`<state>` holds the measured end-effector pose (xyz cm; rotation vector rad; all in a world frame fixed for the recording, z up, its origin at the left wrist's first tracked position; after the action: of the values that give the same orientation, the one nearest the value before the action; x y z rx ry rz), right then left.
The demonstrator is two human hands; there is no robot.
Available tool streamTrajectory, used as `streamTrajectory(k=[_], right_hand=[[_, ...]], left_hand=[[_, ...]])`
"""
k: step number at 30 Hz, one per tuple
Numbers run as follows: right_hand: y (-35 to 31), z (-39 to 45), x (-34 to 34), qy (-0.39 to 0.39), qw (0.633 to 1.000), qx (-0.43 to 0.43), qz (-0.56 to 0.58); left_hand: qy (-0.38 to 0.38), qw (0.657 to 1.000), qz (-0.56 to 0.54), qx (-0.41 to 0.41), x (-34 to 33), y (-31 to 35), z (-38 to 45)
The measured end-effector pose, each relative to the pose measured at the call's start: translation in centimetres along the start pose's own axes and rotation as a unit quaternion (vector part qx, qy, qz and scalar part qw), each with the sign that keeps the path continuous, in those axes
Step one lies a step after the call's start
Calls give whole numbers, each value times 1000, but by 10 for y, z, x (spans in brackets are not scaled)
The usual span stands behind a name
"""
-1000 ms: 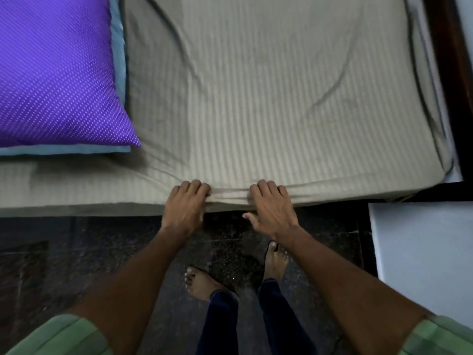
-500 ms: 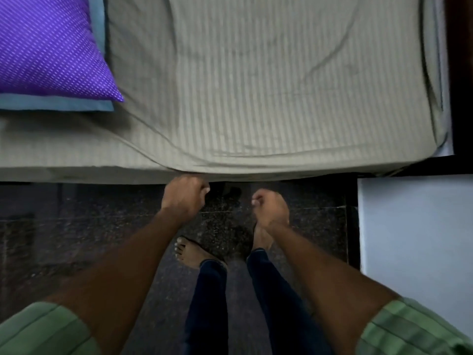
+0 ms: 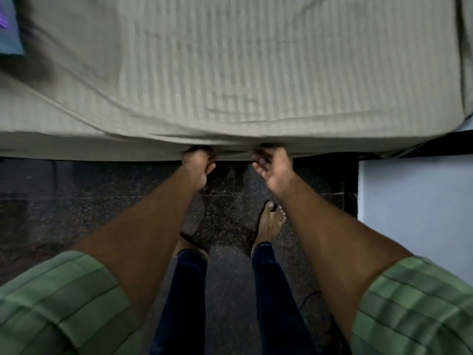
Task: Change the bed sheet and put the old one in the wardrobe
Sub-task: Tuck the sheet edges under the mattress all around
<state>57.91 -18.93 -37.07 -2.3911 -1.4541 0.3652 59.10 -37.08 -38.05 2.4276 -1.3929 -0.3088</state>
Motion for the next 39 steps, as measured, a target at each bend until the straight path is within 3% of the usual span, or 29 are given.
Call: streamTrajectory(k=[5,8,12,16,19,22,25,28,31,33,35,37,39], right_hand=[[9,22,38,-22,997,-10,78],[-3,44,34,12,981,-1,193],[0,49,33,-2,967,15,256],[-11,51,17,-30,941,-18,337],[-17,46,4,-4,913,-67,403],[-21,36,-3,-33,897,-45,439],[-26,36,-6,-76,892,-32,445],[-28,42,-10,-46,941,-16,336],[-27,49,-12,-45,887,11,459],[-16,41,-2,-30,895,11,444],[-3,32,10,-53,916,13,397],[5,26,23,-36,950,-16,310],[14,17,25,-5,987,-37,156]], left_hand=[[-24,990,-137,7,-11,-22,18],[-23,971,-237,0,-15,-30,29],[-8,943,-333,-7,-22,-50,37],[-11,901,-434,-21,-47,-42,34],[-12,853,-521,-7,-66,-23,23],[-28,819,-573,7,-76,-17,27],[-11,828,-561,11,-67,-21,41],[-34,847,-531,-23,-58,-24,48],[-49,866,-494,-57,-64,-36,41],[-35,881,-469,-57,-65,-46,31],[-19,912,-406,-49,-61,-49,24],[8,962,-271,-21,-53,-52,17],[26,992,-121,-9,-50,-54,7]])
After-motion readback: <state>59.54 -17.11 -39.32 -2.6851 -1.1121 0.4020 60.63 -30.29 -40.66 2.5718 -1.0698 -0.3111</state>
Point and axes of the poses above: each hand's wrist, its own z-axis towards the middle knuckle, its own x-axis out of the back of the hand, y = z × x, the point moved 1 cm from there along z, towards the middle knuckle, and after that the axes turned 3 degrees about -y, right-handed, at the moved point
